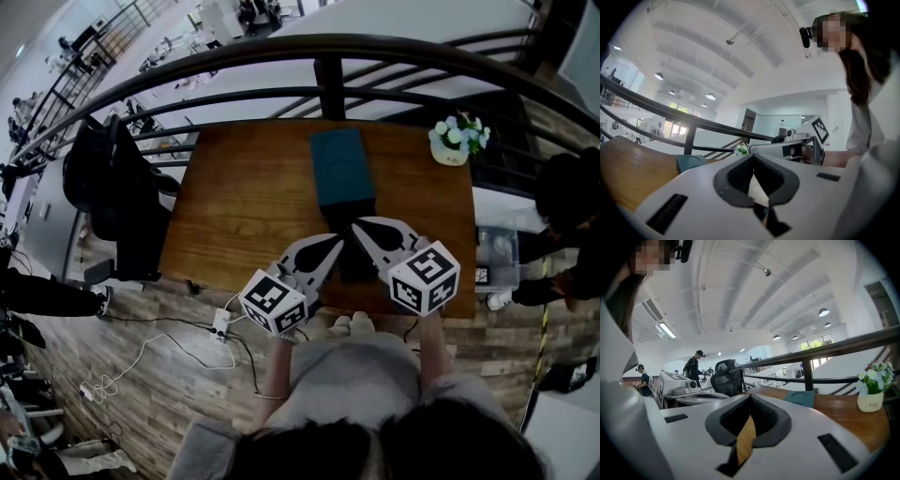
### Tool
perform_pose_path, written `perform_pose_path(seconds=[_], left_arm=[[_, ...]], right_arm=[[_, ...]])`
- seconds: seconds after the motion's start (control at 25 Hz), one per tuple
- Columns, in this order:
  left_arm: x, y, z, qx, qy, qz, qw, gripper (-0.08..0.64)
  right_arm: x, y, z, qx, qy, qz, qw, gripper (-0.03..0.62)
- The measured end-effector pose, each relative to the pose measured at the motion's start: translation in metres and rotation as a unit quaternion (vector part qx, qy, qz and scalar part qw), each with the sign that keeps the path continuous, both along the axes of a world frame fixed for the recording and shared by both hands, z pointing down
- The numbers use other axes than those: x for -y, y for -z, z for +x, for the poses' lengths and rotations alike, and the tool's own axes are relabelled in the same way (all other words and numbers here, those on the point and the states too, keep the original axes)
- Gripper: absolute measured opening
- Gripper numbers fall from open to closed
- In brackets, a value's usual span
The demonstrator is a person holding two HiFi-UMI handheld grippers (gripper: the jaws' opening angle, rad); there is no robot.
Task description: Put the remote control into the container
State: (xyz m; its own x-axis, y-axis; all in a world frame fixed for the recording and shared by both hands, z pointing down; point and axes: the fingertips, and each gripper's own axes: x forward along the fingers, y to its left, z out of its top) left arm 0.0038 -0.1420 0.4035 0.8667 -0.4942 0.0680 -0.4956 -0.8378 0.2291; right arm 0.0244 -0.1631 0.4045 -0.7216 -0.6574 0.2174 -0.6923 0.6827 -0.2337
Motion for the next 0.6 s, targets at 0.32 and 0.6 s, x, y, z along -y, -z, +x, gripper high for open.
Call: perform_pose_path(seconds=[0.32,0.6], left_arm=[[0.0030,0.0061,0.0009,0.000,0.000,0.012,0.9999,0.005],[0.0025,0.0102,0.0031,0.001,-0.003,0.017,0.9998,0.003]], right_arm=[[0.0012,0.0045,0.0031,0.004,0.001,0.011,1.000,0.029],[0.0009,0.0073,0.0050,0.005,0.000,0.015,1.000,0.029]])
